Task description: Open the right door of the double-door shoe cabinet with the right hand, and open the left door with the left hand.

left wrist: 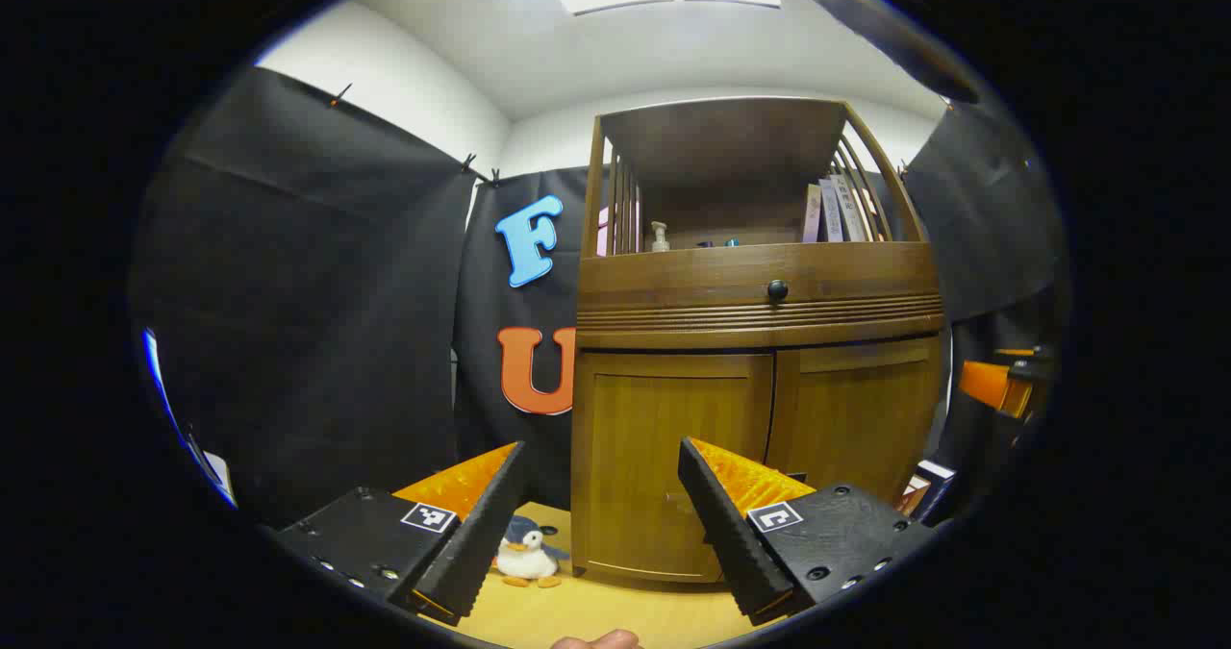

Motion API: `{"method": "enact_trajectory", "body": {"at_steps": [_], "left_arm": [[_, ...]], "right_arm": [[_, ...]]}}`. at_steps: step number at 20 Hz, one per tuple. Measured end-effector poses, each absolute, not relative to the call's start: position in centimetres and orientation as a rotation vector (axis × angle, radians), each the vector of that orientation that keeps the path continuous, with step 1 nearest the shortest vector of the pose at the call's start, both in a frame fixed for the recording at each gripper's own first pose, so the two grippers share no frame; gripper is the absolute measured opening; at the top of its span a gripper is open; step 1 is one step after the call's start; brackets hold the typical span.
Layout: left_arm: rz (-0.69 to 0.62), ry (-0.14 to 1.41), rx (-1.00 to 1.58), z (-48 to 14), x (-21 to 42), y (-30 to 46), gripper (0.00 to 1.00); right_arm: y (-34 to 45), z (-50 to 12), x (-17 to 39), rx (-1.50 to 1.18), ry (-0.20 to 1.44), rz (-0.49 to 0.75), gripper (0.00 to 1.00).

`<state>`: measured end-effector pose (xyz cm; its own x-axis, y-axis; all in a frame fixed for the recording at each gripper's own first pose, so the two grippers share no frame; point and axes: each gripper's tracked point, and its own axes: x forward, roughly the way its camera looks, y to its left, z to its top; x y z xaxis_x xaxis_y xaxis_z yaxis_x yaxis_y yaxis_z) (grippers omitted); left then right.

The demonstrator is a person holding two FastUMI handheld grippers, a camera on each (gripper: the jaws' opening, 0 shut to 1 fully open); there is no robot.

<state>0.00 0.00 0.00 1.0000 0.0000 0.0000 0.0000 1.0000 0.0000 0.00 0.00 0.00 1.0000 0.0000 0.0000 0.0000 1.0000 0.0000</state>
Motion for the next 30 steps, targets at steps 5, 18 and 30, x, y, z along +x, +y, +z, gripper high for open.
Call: {"method": "enact_trajectory", "body": {"at_steps": [5, 18, 30], "left_arm": [[-0.006, -0.010, -0.053, 0.4, -0.3, -0.6, 0.95], [-0.033, 0.054, -0.122, -1.1, -2.8, -3.7, 0.95], [-0.112, 0.091, -0.088, -1.5, -2.1, -7.6, 0.94]], "right_arm": [[1.2, 2.3, -0.1, -0.060, -0.066, 0.028, 1.00], [-2.5, 0.1, -3.5, -0.012, -0.013, 0.010, 1.00], [-6.5, -1.3, -3.0, 0.016, 0.018, -0.049, 1.00]]}}
